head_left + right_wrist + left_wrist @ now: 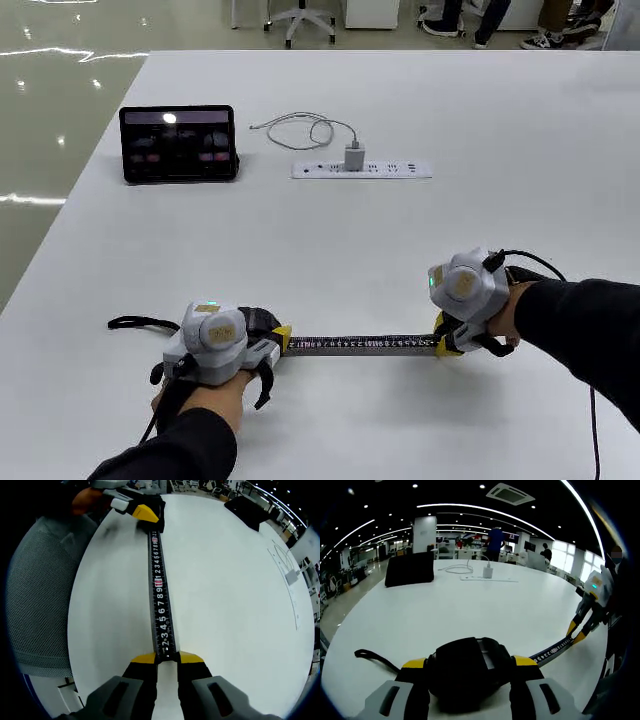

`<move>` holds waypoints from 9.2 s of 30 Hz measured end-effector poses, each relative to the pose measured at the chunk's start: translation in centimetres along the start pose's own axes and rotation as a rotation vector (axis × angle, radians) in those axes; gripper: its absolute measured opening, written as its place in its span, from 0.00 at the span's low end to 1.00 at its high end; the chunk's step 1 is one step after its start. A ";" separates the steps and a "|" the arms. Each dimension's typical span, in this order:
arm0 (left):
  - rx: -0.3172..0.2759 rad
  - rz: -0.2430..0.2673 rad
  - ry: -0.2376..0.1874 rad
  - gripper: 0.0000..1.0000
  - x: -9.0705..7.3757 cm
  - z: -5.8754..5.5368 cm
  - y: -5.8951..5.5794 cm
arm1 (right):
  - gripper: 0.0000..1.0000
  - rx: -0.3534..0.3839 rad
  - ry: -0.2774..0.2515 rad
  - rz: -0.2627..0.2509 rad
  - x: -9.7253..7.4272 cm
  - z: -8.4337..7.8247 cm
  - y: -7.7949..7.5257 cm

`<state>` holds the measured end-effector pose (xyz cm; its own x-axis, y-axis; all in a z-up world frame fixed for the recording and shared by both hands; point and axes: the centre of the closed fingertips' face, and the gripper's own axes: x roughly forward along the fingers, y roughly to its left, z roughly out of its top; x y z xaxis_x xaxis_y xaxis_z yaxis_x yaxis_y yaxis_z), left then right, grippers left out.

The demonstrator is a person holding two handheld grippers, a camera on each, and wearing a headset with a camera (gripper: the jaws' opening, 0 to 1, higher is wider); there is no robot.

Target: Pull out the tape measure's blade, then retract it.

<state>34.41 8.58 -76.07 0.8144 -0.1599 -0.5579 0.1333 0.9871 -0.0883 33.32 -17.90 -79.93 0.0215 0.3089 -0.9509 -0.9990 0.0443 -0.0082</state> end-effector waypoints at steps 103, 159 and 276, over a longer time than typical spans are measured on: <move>-0.010 -0.027 0.030 0.61 0.3 -0.2 0.0 | 0.10 0.026 -0.096 0.005 2.1 7.7 0.6; -0.023 -0.067 0.049 0.60 0.3 -0.2 0.0 | 0.10 0.040 -0.162 -0.008 3.6 12.0 0.7; -0.059 -0.113 0.068 0.60 0.1 -0.2 0.1 | 0.11 0.004 -0.314 0.033 6.6 21.2 2.0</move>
<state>34.41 8.64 -76.28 0.7559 -0.2715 -0.5958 0.1870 0.9616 -0.2009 32.32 4.36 -79.69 0.0009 0.5883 -0.8086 -0.9992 0.0328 0.0228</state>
